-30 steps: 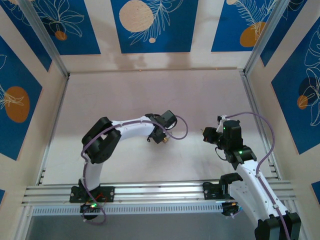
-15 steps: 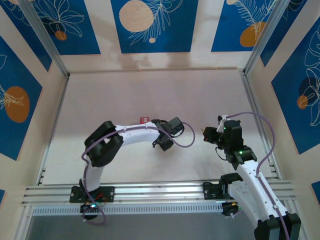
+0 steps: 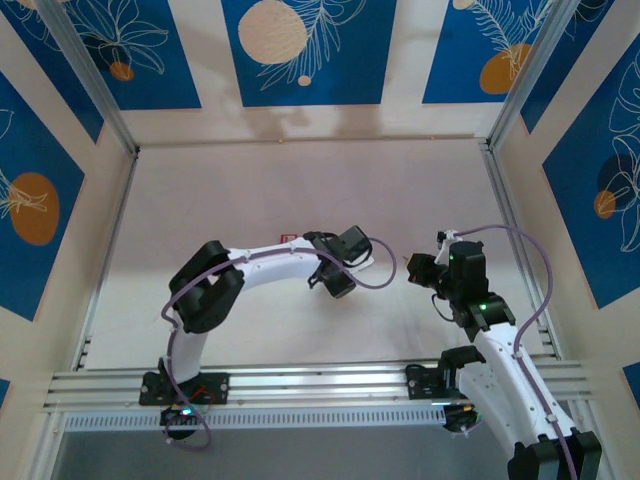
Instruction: Unlock with the key
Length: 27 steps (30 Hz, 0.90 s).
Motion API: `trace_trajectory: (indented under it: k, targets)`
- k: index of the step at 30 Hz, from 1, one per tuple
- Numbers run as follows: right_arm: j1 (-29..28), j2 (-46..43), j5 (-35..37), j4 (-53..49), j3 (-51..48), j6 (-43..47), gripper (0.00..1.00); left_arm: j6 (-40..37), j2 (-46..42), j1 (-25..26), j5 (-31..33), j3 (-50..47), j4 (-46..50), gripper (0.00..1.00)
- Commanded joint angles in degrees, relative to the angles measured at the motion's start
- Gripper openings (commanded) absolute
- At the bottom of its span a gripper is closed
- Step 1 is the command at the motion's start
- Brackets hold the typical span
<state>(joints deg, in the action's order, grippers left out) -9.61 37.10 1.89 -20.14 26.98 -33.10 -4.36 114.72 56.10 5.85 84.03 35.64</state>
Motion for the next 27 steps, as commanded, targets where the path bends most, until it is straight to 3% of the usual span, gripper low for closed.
trace_trajectory:
  k: [1,5,9,13,18,27]
  targets:
    - [0.4,-1.4,-1.0,-1.2,1.4,0.9,0.00,-8.4,0.8,-2.7,-10.7,2.0,2.3,0.54]
    - [0.8,-2.3,-1.3,-2.0,1.5,0.7,0.00,-22.5,2.0,-3.6,-16.4,4.0,7.8,0.61]
    - [1.0,-2.5,-1.7,-2.4,1.7,0.7,0.00,-30.4,4.9,-4.6,-15.7,8.0,11.7,0.69]
    - [1.3,-3.2,-1.9,-3.1,1.9,0.8,0.00,-31.8,9.7,-6.4,-23.3,14.3,16.8,0.69]
    - [1.9,-4.3,-2.2,-3.9,1.7,0.9,0.00,-32.9,12.6,-6.3,-20.8,15.3,17.6,0.67]
    - [3.0,-4.3,-3.7,-3.1,1.0,0.9,0.00,-31.9,11.0,-6.5,-18.7,11.6,19.2,0.54]
